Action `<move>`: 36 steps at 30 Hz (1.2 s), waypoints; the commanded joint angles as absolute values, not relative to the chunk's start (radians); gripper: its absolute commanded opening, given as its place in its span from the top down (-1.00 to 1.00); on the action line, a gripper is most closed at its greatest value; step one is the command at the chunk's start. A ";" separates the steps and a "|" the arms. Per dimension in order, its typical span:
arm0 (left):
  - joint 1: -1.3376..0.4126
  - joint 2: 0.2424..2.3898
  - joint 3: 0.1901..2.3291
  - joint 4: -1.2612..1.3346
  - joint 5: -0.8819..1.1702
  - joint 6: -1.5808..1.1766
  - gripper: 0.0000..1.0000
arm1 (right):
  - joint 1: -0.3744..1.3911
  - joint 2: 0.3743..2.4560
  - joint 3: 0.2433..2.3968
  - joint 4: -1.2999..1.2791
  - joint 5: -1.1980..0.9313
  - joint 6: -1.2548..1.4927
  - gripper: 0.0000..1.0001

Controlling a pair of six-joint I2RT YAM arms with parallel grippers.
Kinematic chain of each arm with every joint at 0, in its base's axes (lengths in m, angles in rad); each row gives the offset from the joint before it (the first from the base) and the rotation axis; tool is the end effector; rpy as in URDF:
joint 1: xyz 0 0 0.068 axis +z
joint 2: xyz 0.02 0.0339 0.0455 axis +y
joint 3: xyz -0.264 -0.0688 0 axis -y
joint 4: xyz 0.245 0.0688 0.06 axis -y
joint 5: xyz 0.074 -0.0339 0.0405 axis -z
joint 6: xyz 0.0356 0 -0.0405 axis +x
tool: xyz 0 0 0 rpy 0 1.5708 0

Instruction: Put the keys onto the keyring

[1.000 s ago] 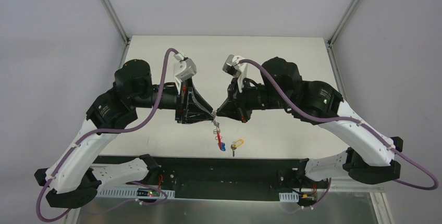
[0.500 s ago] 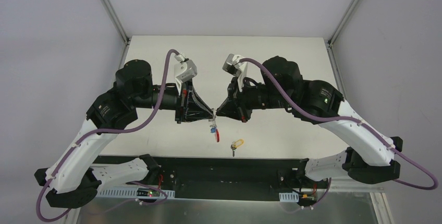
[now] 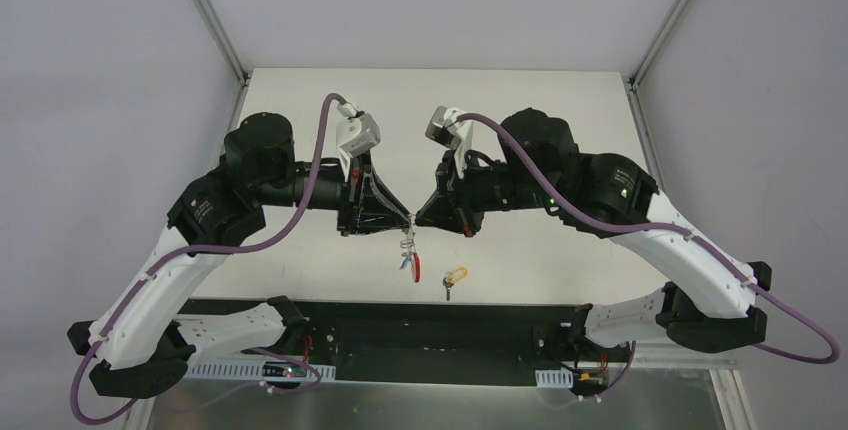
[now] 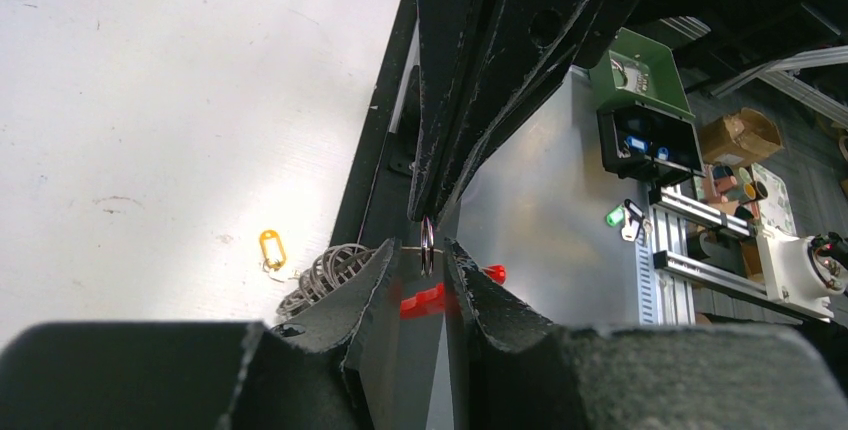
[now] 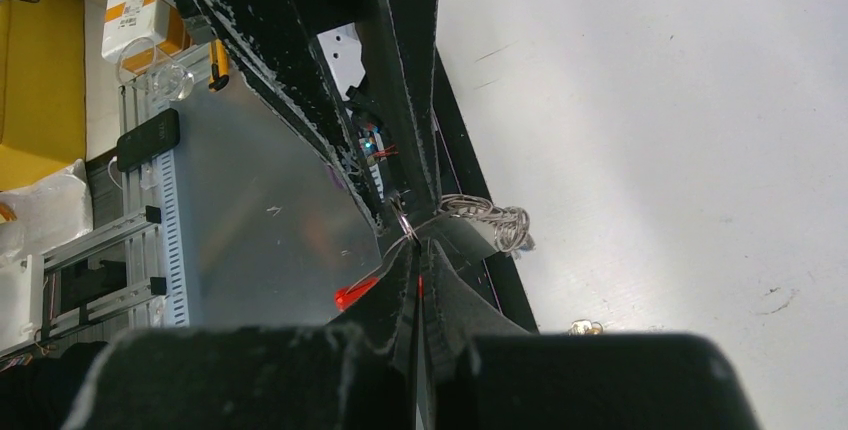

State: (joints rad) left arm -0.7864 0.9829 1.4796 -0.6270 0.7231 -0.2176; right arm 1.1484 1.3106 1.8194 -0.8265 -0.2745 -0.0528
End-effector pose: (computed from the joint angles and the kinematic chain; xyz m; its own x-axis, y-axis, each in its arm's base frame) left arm 0.0965 -0.1300 0.4896 -0.3042 0.0757 -0.9496 0.9509 0.0835 -0.2980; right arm 0.0894 0.2226 0.5065 -0.0760 -0.2930 -0.9531 -0.9889 0.1445 0.0344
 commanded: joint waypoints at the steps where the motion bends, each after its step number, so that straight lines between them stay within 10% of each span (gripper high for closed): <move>1: -0.795 0.983 1.517 -0.616 0.723 -0.200 0.61 | 1.144 1.310 1.866 -0.806 -0.294 -0.043 1.00; 10: -0.794 0.988 1.516 -0.616 0.750 -0.174 1.00 | 1.144 1.312 1.869 -0.806 -0.295 -0.039 1.00; 29: -0.794 0.946 1.464 -0.567 0.667 -0.078 1.00 | 1.143 1.265 1.816 -0.781 -0.313 -0.063 1.00; 36: -0.793 0.926 1.449 -0.541 0.673 -0.068 1.00 | 1.129 1.208 1.774 -0.760 -0.280 -0.073 0.35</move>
